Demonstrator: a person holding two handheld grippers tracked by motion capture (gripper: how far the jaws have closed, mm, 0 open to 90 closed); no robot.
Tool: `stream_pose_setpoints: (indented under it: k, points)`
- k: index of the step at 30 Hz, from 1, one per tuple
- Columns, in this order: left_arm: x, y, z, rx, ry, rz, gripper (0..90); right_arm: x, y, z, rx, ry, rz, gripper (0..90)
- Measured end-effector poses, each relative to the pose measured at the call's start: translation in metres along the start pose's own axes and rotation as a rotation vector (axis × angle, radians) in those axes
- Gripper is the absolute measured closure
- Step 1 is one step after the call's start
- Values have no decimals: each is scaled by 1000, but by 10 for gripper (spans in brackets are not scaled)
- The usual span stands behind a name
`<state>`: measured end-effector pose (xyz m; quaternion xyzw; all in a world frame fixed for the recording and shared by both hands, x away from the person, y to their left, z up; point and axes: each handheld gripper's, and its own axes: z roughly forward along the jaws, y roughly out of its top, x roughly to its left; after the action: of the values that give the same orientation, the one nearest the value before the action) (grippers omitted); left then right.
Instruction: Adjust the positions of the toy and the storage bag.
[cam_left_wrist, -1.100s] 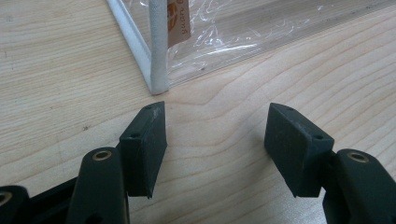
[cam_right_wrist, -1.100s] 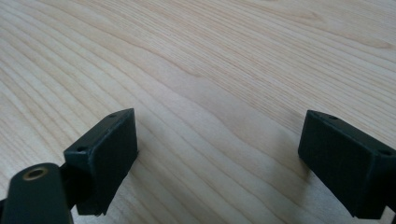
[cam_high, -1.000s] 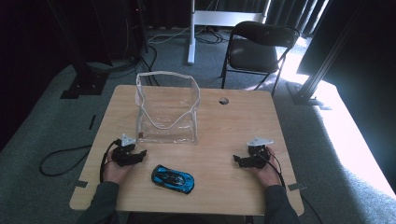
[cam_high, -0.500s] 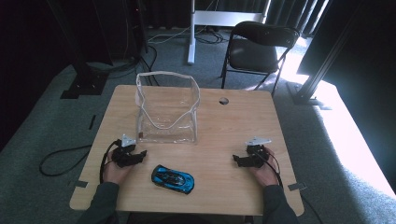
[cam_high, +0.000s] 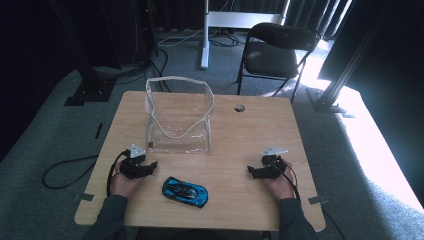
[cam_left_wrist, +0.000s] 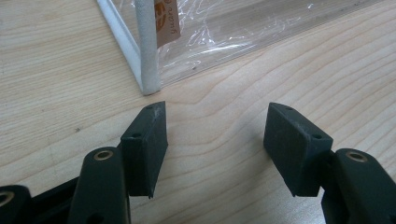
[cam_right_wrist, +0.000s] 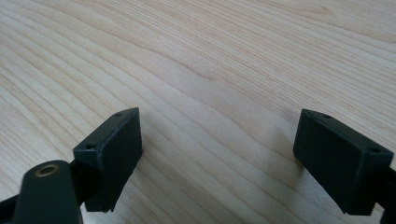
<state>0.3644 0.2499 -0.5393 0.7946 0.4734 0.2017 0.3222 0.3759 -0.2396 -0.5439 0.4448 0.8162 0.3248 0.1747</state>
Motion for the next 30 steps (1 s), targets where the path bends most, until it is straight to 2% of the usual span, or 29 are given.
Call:
stream_pose_setpoints:
  k: [1,3,7,14,16,22,27,30]
  points:
    - [0,0,0,2,1,-1,401,1,1,-1,0,4,-3,212]
    - [-1,1,0,11,4,-4,401,2,2,-1,2,7,-5,256]
    - [-1,3,-1,23,10,-10,408,7,5,-3,3,2,-15,287]
    - [0,3,-2,27,4,-18,429,15,17,-10,-37,5,-41,345]
    - [0,3,-2,30,4,-19,431,18,20,-12,-50,22,-49,383]
    - [0,5,-4,13,1,-25,443,23,32,-12,-87,52,-58,432]
    - [1,7,-6,1,17,-28,464,31,44,-10,-107,76,-83,480]
    - [3,8,-8,-10,13,-37,478,36,51,-8,-116,75,-90,480]
